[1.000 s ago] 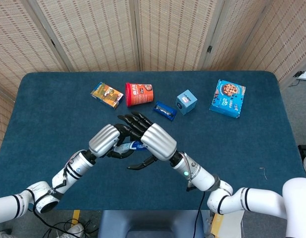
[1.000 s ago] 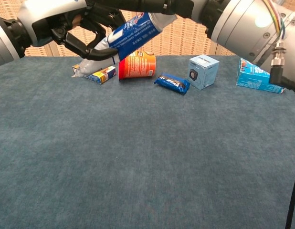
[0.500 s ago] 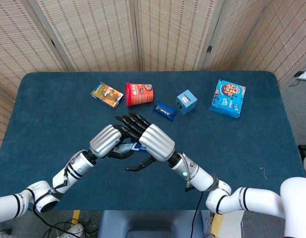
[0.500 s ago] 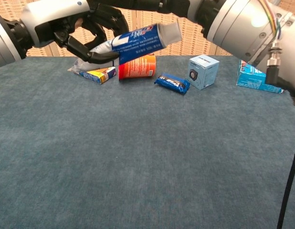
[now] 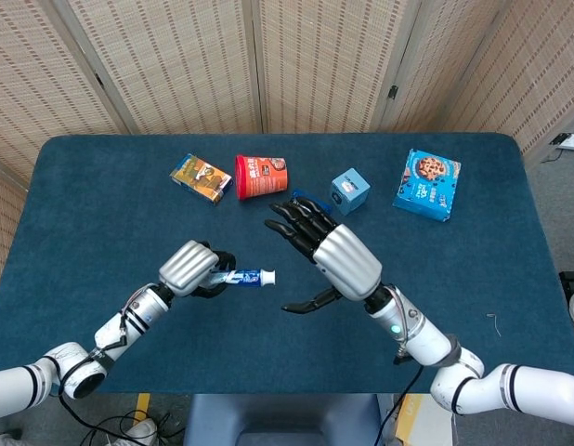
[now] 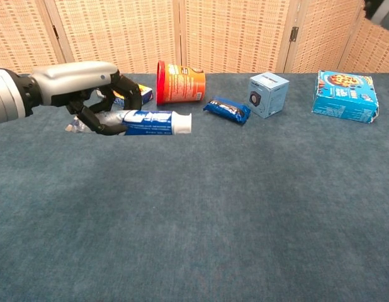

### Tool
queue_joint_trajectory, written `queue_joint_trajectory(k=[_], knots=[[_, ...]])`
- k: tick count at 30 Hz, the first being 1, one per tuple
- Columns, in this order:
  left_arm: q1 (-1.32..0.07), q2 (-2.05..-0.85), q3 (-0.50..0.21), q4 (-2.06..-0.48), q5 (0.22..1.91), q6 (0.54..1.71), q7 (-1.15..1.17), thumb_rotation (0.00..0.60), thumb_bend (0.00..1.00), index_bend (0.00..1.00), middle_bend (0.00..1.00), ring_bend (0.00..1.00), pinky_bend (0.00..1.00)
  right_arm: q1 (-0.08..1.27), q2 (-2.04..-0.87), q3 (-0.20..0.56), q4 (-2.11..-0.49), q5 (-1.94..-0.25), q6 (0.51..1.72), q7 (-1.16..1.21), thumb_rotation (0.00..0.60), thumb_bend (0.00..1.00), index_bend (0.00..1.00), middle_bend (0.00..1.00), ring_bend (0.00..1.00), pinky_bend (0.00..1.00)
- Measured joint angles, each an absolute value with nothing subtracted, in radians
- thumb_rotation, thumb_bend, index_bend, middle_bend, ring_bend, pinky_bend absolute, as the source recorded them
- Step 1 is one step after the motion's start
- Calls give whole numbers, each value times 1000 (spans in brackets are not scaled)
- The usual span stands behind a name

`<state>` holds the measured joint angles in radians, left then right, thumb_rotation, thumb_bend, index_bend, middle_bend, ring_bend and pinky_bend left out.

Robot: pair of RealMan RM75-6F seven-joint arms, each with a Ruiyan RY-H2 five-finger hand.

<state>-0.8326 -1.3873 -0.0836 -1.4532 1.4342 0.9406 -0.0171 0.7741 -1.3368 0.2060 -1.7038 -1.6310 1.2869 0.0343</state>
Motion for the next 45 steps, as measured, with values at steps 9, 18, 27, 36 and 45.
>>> queue_joint_trajectory(k=[9, 18, 27, 36, 45], knots=[[-833, -1472, -108, -1418, 1174, 869, 234, 600, 599, 758, 881, 757, 534, 694, -1272, 166, -1713, -1591, 1300, 18, 120, 66, 0, 0, 0, 0], [-845, -1558, -123, -1359, 973, 851, 416, 600, 594, 679, 853, 722, 536, 647, -1245, 151, -1711, -1573, 1308, 17, 122, 66, 0, 0, 0, 0], [-835, -1547, -148, -1383, 918, 837, 379, 600, 313, 0, 136, 71, 175, 622, -1231, 153, -1712, -1562, 1306, 10, 120, 66, 0, 0, 0, 0], [-787, -1459, -165, -1482, 978, 910, 304, 600, 307, 0, 99, 52, 131, 583, -1196, 143, -1717, -1546, 1310, -1, 123, 66, 0, 0, 0, 0], [-689, -1390, -167, -1560, 1046, 1122, 293, 600, 317, 129, 291, 200, 170, 500, -1098, 83, -1734, -1503, 1287, -22, 307, 68, 0, 0, 0, 0]])
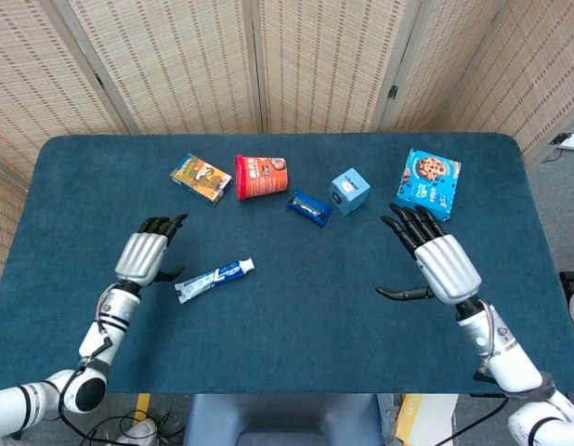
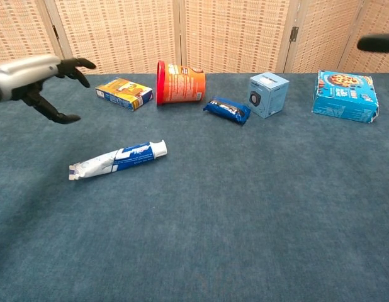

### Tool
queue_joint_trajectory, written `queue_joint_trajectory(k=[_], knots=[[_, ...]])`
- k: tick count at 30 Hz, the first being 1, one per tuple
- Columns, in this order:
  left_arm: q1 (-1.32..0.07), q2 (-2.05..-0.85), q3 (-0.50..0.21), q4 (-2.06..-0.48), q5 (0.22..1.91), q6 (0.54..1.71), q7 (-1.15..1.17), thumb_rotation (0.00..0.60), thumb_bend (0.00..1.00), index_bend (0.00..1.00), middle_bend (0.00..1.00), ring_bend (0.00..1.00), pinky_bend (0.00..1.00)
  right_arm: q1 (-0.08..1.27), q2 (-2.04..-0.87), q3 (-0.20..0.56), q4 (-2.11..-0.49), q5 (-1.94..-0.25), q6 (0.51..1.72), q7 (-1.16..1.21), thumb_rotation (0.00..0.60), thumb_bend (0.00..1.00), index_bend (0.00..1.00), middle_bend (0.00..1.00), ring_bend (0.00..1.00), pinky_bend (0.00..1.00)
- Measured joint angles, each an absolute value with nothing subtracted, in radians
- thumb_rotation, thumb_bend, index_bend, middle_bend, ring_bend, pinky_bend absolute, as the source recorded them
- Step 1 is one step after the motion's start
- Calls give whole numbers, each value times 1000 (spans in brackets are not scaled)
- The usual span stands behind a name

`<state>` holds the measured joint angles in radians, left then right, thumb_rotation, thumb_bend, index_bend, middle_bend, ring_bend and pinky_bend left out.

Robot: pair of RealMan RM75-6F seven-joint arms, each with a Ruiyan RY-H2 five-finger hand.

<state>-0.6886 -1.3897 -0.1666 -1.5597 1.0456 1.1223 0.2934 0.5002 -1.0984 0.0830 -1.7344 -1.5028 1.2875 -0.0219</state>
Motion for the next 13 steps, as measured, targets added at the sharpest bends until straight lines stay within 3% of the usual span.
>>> queue_joint_trajectory(k=[1, 4, 13], knots=[[-666, -1382, -165, -1566, 1056, 1160, 290, 600, 317, 142, 300, 207, 174, 484, -1094, 76, -1731, -1496, 1292, -25, 362, 68, 0, 0, 0, 0], [-599, -1360, -154, -1581, 1078, 1247, 281, 600, 318, 180, 316, 222, 180, 446, -1089, 61, -1718, -1484, 1312, -27, 450, 68, 0, 0, 0, 0], [-444, -1323, -91, -1607, 1173, 1443, 305, 600, 317, 237, 352, 265, 179, 350, -1106, 16, -1667, -1499, 1379, -4, 496, 68, 0, 0, 0, 0]])
